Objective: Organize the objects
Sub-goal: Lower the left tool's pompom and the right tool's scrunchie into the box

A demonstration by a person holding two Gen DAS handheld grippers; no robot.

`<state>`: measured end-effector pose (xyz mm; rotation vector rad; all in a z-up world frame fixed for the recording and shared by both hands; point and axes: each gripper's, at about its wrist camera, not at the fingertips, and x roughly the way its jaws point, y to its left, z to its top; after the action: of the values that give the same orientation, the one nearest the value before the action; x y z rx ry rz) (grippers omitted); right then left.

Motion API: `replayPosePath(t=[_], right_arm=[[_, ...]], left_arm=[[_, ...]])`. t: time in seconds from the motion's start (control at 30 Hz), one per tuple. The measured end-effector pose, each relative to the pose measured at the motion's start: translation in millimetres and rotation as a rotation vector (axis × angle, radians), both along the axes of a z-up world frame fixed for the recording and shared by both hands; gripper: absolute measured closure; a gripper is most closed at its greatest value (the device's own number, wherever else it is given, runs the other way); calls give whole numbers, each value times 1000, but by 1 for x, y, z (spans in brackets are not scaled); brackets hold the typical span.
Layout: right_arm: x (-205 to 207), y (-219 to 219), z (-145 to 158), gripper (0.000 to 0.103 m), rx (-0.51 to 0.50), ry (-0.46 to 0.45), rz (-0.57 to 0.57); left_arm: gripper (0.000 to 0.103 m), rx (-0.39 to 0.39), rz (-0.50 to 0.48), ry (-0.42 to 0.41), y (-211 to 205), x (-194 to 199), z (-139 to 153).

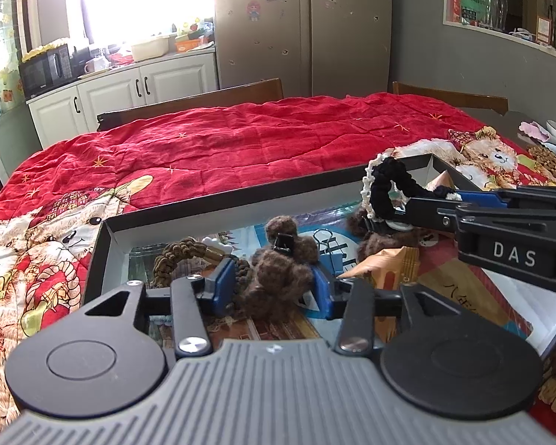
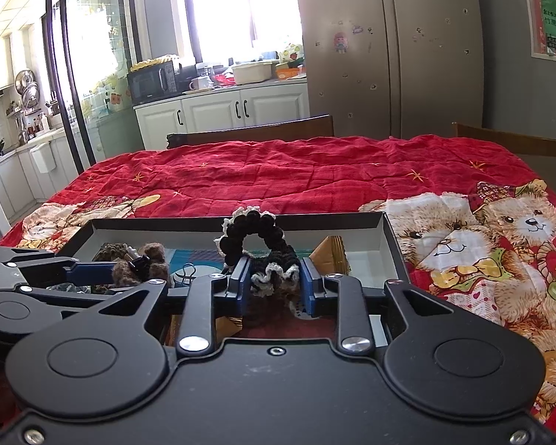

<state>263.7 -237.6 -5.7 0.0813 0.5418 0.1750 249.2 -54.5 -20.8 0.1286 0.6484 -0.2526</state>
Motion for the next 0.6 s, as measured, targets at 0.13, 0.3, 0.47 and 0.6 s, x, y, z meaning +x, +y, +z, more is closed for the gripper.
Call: replayPosePath(t=[0.13, 0.3, 0.47, 0.6], right_arm=[[-1, 0, 1, 76, -3, -3, -3], [-1, -1, 1, 72, -3, -5, -8], [-2, -1, 1, 67, -5, -8, -12], [-2, -2, 2, 63, -5, -13, -15]], left_arm=[[42, 3, -2, -2, 0, 0, 0], [39, 8, -5, -8, 0, -1, 1], [37, 10, -6, -11, -1, -2, 1], [33, 15, -9, -21, -2, -4, 3]])
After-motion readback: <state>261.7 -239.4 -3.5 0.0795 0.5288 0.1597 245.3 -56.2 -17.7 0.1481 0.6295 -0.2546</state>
